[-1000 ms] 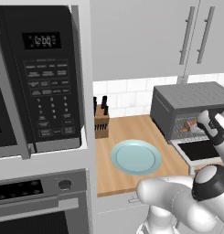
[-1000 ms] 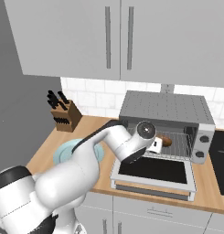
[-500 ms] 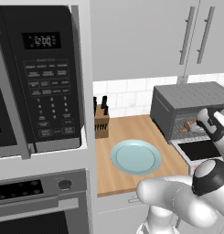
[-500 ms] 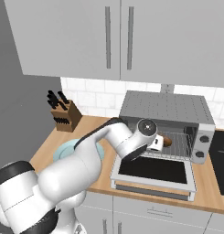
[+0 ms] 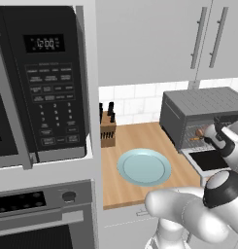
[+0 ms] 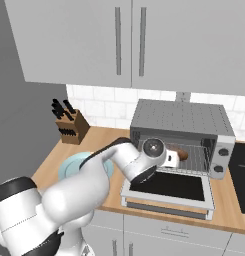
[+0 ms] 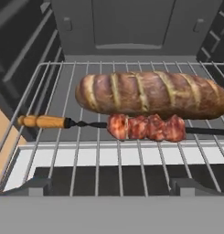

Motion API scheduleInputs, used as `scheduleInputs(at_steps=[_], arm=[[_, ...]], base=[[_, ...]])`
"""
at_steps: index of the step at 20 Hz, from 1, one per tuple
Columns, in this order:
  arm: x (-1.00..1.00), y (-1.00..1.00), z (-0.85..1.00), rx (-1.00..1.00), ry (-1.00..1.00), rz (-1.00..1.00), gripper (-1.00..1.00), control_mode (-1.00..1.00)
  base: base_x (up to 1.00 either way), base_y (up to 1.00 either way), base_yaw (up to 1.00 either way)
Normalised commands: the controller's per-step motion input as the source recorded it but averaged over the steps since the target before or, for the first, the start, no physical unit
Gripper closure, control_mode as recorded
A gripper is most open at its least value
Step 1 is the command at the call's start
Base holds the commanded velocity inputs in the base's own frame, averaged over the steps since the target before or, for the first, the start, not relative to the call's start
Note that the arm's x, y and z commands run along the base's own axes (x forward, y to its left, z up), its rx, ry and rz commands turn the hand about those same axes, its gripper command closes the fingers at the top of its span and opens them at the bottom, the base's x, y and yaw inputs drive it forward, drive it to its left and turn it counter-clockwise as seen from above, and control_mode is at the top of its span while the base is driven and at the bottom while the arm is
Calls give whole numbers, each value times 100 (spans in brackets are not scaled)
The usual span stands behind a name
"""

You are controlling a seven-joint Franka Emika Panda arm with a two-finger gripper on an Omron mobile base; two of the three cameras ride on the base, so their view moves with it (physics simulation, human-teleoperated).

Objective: Pick up the kebab skewer and baguette bread, and place them inside the toaster oven. Close the toaster oven door and start by setting the timer.

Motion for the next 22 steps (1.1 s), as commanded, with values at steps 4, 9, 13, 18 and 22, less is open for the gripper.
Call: scheduleInputs(at_steps=[4, 9, 13, 18, 22], arm=[[0, -26, -8, 0, -3, 0, -100, -100], [1, -30, 0, 0, 0, 0, -100, -100], [2, -16, -5, 0, 0, 0, -100, -100], [17, -8, 0, 0, 0, 1, -100, -100], [8, 0, 0, 0, 0, 0, -100, -100]], base=[[0, 0, 0], [0, 0, 0], [0, 0, 0], [0, 0, 0], [0, 0, 0]])
